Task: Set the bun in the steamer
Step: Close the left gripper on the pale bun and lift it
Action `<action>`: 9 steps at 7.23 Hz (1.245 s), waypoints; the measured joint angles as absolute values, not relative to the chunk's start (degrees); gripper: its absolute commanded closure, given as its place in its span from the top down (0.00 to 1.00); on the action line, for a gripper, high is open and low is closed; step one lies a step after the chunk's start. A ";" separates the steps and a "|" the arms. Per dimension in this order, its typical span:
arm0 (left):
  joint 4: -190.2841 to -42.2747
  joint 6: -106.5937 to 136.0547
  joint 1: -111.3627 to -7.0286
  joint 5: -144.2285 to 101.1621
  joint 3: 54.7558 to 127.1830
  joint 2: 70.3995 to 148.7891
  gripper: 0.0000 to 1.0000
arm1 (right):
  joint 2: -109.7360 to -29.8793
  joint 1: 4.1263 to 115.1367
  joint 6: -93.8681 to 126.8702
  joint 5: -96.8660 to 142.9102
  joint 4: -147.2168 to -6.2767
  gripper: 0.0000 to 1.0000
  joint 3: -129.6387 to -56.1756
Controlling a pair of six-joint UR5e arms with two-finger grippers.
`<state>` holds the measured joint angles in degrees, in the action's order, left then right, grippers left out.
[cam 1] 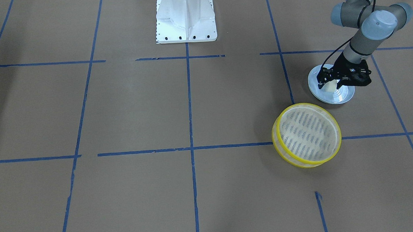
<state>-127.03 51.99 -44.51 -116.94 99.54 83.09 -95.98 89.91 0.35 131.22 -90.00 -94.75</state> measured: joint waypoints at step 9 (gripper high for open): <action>-126.81 52.66 -45.03 -117.47 101.35 82.29 0.37 | -95.98 89.91 0.35 131.22 -90.00 1.00 -94.75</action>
<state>-126.81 52.66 -45.03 -117.47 101.35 82.29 -95.98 89.91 0.35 131.22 -90.00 -94.75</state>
